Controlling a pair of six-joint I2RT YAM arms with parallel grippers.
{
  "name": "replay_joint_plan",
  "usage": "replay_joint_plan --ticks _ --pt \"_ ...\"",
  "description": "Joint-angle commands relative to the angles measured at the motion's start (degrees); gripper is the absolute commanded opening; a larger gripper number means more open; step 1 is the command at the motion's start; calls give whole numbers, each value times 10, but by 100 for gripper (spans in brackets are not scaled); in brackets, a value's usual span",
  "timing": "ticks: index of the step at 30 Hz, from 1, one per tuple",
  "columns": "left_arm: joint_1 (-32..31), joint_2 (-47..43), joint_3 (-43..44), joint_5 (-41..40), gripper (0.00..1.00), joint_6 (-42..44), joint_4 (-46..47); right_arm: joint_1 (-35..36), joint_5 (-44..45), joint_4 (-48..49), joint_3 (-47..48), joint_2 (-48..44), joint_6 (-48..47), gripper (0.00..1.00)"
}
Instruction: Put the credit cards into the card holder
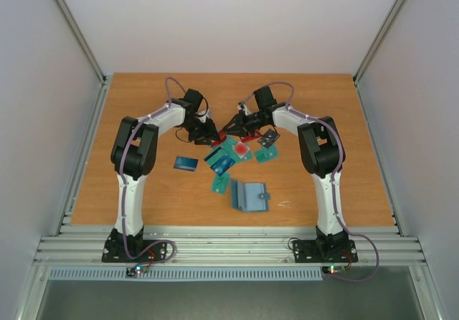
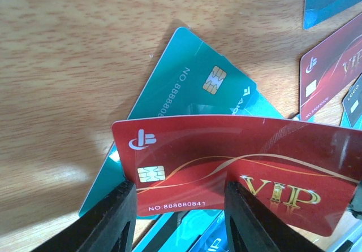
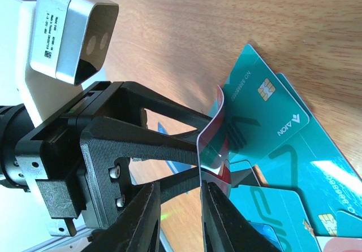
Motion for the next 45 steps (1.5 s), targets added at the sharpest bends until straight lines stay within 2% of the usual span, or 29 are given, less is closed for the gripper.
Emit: replay_joint_plan --ticks 1,6,10,15,19,23,31,38,45 --pt "-17 42 2 25 44 15 30 25 -2 -22 8 13 -14 23" --pt "-17 41 3 26 43 17 28 27 -9 -7 9 22 -1 23" --pt "-17 39 2 36 43 21 30 28 -34 46 -6 27 36 23" --pt "-15 29 -18 76 43 23 65 29 -65 109 -24 37 78 22" --pt "-12 23 -32 98 43 18 88 28 -72 118 -30 41 86 22" --pt "-8 22 -35 98 42 16 90 28 -52 64 -16 42 50 21" --pt "-7 -6 -49 89 42 15 88 28 0 -52 25 44 -13 2" --pt "-6 -98 -75 63 44 20 70 28 10 -114 54 5 -57 1" --pt "1 -238 -128 77 47 34 53 28 2 -282 122 -43 -208 1"
